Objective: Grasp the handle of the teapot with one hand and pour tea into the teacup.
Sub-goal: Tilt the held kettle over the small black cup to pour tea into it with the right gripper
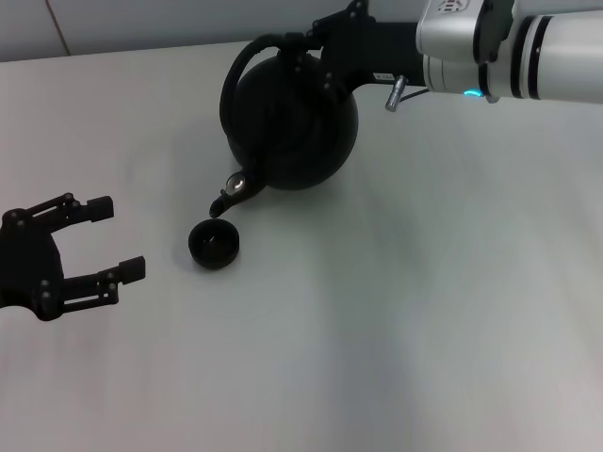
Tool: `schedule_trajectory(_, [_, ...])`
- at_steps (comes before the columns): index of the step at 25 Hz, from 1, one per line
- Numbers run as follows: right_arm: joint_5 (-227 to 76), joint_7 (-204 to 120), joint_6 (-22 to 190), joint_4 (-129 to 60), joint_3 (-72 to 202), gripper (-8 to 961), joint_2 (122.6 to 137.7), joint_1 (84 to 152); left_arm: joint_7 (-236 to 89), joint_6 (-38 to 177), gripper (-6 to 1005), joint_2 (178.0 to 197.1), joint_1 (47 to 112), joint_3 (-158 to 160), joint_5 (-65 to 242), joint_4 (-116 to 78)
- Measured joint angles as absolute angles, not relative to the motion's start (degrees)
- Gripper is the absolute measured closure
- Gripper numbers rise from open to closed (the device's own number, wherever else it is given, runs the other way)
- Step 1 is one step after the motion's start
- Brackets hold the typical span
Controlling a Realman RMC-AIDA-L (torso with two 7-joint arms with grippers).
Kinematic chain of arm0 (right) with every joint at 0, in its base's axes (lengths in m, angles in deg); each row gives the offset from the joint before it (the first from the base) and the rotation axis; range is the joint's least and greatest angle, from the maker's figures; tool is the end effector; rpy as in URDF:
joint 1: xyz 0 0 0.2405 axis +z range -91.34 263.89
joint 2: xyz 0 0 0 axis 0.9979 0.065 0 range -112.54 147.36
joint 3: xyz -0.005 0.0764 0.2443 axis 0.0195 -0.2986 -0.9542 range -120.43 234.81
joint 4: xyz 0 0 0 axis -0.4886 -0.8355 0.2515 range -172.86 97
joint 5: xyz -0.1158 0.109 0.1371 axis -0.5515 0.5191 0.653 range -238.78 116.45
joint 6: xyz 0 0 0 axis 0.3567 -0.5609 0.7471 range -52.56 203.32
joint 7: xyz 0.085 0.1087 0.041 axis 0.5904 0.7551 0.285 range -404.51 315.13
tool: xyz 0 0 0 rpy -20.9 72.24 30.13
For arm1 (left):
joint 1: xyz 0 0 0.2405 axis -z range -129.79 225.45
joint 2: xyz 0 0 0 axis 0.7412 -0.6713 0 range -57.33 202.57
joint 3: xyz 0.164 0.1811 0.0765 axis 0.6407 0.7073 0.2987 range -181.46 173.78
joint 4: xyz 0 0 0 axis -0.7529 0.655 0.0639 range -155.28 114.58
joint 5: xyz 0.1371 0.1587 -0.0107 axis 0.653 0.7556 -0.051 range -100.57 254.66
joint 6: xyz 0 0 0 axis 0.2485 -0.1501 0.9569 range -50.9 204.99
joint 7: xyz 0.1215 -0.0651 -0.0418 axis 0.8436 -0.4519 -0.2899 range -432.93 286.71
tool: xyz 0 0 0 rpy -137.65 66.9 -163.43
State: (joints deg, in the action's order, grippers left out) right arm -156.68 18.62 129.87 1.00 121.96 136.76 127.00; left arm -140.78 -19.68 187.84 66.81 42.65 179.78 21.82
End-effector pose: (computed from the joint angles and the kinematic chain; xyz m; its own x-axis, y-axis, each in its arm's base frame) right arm 0.1772 0.4278 -0.0271 0.9499 0.0951 -0.2976 -0.0939 -0.8216 -0.5623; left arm -0.2920 0.2835 0.0360 0.8283 0.1564 0.5380 0.3220 -0.9187 -0.2288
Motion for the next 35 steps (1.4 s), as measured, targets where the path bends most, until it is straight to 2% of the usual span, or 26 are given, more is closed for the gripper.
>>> schedule_trajectory(35, [-156.6,17.4,129.7,3.7,125.1,819,136.86,126.5,-140.8,-19.0,145,187.89,66.8,42.6,179.8,21.5])
